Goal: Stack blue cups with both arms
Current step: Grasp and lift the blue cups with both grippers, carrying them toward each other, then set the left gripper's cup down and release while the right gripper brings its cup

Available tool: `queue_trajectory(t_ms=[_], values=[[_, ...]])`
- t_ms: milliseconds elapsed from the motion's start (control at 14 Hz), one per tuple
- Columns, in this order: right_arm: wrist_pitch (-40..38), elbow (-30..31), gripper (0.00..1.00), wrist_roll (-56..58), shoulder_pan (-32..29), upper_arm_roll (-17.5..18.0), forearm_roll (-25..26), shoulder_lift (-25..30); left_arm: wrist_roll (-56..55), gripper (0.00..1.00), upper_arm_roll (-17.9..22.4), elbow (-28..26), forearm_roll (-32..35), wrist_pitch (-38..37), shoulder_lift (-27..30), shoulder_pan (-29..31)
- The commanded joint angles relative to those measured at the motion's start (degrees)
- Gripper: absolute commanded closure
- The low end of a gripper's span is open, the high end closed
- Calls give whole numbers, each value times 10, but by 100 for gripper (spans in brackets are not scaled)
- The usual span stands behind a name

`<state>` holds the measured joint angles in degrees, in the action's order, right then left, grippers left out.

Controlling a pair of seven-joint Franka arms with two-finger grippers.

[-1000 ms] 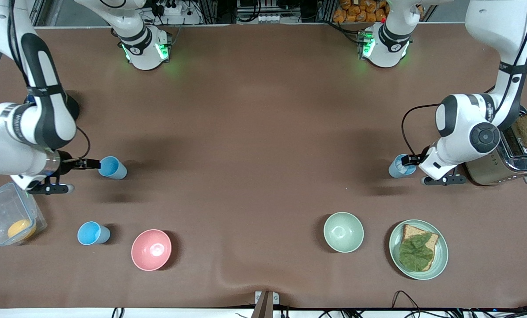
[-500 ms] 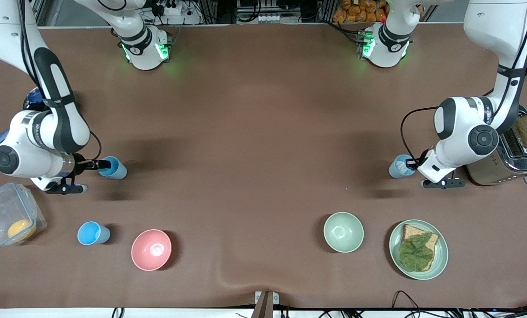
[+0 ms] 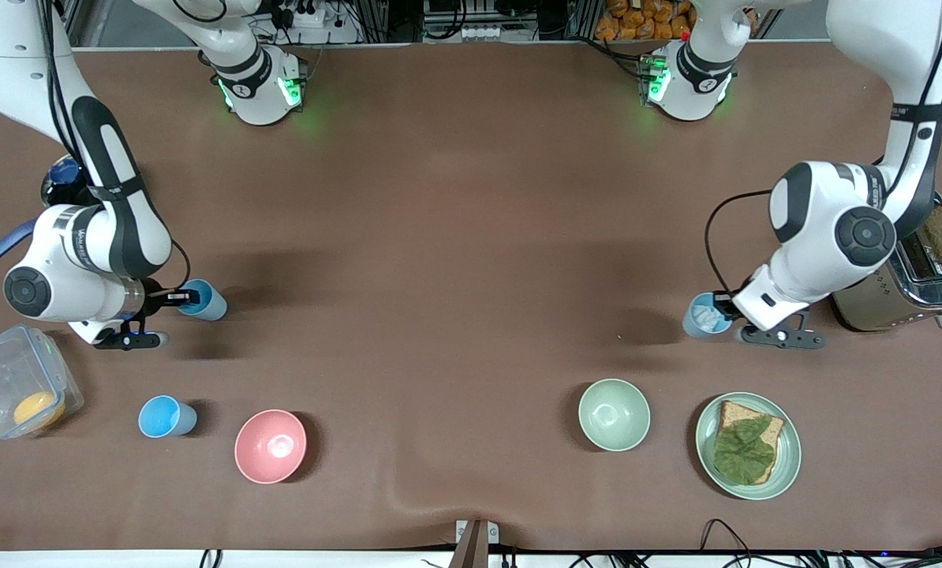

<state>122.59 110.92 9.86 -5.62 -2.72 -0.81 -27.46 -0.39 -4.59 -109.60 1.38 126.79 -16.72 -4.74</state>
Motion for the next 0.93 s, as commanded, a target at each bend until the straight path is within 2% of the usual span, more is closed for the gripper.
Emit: queue_trajectory(t_ms=[0,286,429,500,714,857], values=[[-1,-4,100,3,-1,2,5,0,-42,100,-42,63,-2,-72,3,-1],[-17,-5,100,5,-3,3,4,22,-186,100,-128,84,-2,-88,-3,-6],[-43,-6,100,5,0,5,4,50,-260,100,-162,101,-9,-88,-28,-17],[-53,-11,100,5,4,6,4,64,-289,100,-172,113,-10,-86,-44,-34],[-94,-17,100,4,27,6,3,107,-409,100,-167,168,2,-85,-108,-136],[-134,-26,100,-4,53,6,-2,134,-436,100,-166,182,5,-79,-132,-155]])
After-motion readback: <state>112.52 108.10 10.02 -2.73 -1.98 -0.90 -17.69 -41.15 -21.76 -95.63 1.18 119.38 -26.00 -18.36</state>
